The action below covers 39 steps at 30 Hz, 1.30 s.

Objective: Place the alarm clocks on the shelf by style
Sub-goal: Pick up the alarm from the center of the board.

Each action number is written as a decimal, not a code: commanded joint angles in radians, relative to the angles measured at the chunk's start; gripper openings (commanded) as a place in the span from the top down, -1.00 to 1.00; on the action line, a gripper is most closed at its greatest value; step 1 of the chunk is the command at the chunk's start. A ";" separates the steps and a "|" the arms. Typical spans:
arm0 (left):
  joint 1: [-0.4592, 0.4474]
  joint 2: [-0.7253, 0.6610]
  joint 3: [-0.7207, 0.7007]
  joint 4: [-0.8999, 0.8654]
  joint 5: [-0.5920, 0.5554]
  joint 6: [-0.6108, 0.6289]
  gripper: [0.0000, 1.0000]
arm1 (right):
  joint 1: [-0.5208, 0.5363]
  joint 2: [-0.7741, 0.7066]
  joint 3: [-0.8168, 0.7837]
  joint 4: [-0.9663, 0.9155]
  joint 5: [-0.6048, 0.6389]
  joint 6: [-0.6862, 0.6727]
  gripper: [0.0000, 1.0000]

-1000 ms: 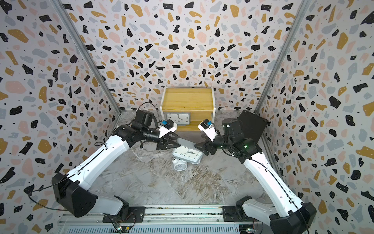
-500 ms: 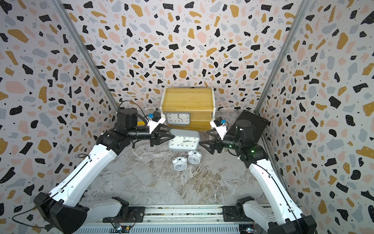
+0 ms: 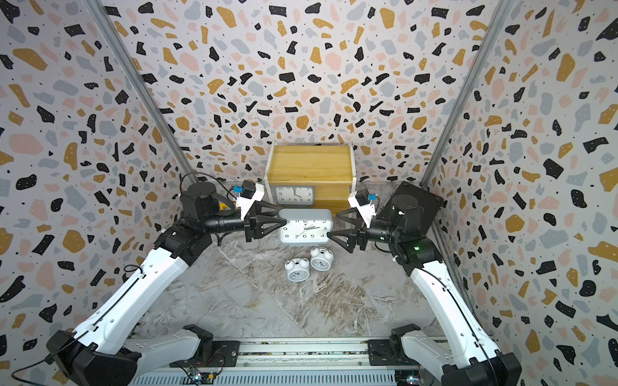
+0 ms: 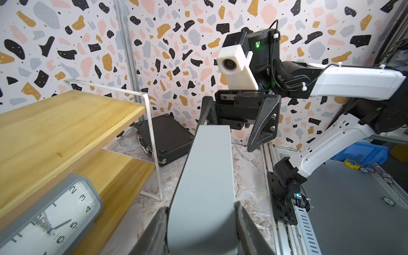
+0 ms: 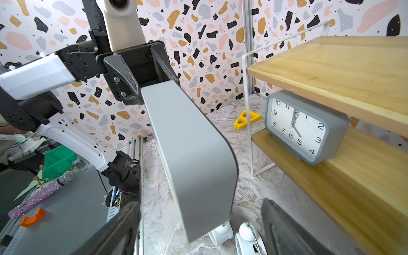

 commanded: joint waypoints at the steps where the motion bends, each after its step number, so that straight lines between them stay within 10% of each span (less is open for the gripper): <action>1: 0.004 -0.029 -0.003 0.179 0.076 -0.072 0.85 | -0.004 0.004 0.002 0.050 -0.045 0.034 -0.77; 11: -0.009 -0.016 -0.001 0.203 0.107 -0.089 0.84 | -0.001 0.017 0.014 0.098 -0.115 0.071 -0.57; 28: -0.027 0.022 0.003 0.197 0.075 -0.082 0.78 | 0.017 0.019 0.048 0.061 -0.117 0.047 0.48; 33: -0.027 -0.007 -0.006 0.124 -0.013 -0.026 -0.22 | 0.017 -0.010 0.069 0.015 0.019 0.016 0.66; 39: -0.015 -0.053 -0.019 0.049 -0.199 0.011 -0.66 | 0.017 -0.033 0.112 -0.011 0.196 0.010 0.68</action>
